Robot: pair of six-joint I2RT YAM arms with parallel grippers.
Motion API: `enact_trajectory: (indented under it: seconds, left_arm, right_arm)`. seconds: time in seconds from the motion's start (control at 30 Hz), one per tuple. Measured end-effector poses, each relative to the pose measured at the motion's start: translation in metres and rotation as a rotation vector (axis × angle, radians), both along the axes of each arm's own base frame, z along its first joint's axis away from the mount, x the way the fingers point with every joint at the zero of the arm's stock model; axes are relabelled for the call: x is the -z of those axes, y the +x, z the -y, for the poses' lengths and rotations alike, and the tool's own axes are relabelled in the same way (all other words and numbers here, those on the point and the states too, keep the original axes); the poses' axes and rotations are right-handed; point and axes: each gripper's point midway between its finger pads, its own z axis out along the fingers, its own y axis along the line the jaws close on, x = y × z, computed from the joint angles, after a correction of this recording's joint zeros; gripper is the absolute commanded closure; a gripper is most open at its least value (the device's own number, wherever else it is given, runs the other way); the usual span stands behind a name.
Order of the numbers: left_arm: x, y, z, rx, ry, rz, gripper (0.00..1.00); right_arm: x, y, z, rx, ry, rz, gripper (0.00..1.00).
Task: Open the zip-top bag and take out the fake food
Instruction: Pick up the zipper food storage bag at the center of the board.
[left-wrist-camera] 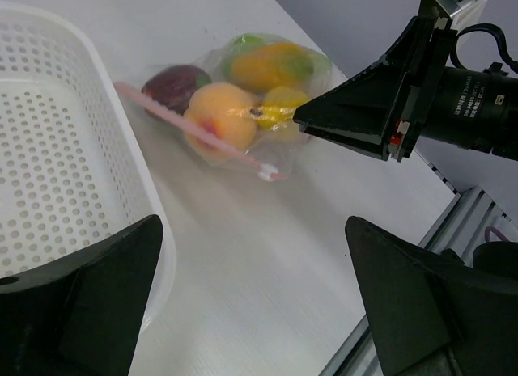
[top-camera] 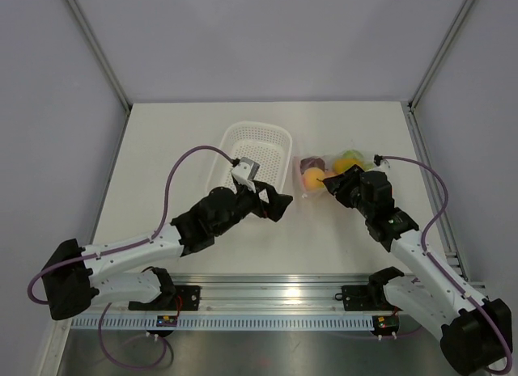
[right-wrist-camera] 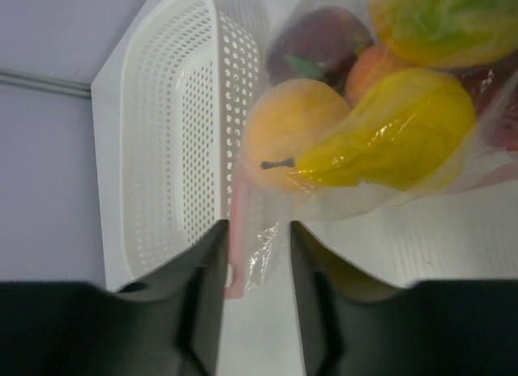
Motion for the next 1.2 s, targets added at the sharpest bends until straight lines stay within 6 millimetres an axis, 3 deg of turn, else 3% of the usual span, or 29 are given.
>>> enact_trajectory:
  seconds: [0.13,0.3,0.5,0.87,1.07,1.2]
  left_arm:
    - [-0.009,0.001,-0.001,0.01,0.005,0.059,0.04]
    - [-0.007,0.001,-0.01,-0.001,0.031,0.094,0.04]
    - [-0.007,0.003,-0.018,-0.027,0.043,0.113,0.01]
    - [-0.017,0.005,-0.033,-0.078,0.048,0.139,0.01]
    - [-0.017,0.006,-0.036,-0.084,0.064,0.15,0.01]
    - [-0.021,0.005,-0.038,-0.084,0.06,0.161,0.01]
  right_arm:
    - [-0.014,-0.004,0.0,-0.014,0.006,0.047,0.43]
    - [-0.008,-0.009,-0.007,-0.043,0.047,0.018,0.28]
    - [0.012,-0.02,-0.016,-0.05,0.109,-0.074,0.26]
    - [0.028,-0.053,-0.02,-0.046,0.183,-0.131,0.25]
    - [0.066,-0.065,-0.017,-0.03,0.151,-0.209,0.26]
    - [0.081,-0.069,-0.017,-0.018,0.133,-0.238,0.28]
